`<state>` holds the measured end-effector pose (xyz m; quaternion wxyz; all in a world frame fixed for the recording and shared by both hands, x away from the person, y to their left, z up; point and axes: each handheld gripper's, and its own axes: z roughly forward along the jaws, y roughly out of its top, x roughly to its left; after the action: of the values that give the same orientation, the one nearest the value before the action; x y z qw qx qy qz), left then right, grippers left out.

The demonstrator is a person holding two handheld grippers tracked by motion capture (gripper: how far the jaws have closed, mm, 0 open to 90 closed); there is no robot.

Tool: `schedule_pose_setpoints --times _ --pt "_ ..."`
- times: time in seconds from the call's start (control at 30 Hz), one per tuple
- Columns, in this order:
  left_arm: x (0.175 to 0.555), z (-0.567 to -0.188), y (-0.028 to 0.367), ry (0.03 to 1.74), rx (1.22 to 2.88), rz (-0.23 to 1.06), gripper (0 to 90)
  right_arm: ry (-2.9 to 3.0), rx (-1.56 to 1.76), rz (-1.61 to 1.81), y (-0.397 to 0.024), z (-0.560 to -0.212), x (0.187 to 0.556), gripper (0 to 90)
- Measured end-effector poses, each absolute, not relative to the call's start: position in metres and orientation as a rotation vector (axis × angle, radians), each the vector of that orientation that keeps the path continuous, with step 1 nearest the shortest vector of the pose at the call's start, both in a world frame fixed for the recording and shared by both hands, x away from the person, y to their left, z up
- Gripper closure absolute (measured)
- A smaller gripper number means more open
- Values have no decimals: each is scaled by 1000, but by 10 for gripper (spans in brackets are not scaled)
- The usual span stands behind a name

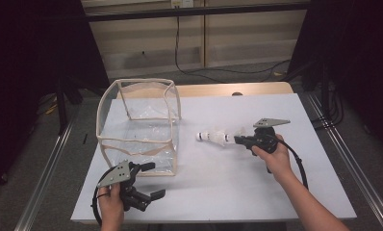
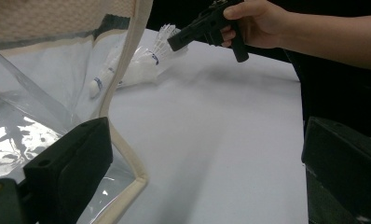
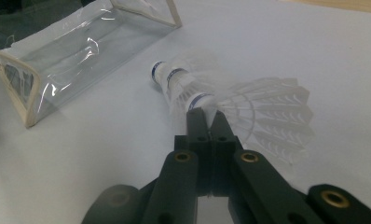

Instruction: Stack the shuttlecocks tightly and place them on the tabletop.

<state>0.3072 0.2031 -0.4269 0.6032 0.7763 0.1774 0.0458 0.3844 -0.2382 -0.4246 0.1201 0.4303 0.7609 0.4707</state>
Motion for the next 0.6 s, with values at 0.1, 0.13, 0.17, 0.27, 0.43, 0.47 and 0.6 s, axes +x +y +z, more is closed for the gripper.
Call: schedule_pose_setpoints --times 0.1,0.13,0.17,0.27,0.43,0.47,0.6 --pt "307 -427 203 411 1797 105 20 2220 1260 1378 -237 -425 385 900" --pt "307 -427 203 412 1796 103 20 2220 1261 1375 -237 -425 385 900" --pt "307 -427 203 413 1797 104 20 2220 1264 1376 -236 -425 385 900" --pt "307 -427 203 410 1798 107 20 2221 1258 1376 -235 -426 386 900" --pt "307 -427 203 410 1796 106 20 2215 1265 1379 -234 -427 386 900" --pt "307 -427 203 407 1798 108 20 2214 1266 1382 -233 -427 386 900" --pt "307 -427 203 409 1798 107 20 2213 1269 1384 -232 -428 387 900"
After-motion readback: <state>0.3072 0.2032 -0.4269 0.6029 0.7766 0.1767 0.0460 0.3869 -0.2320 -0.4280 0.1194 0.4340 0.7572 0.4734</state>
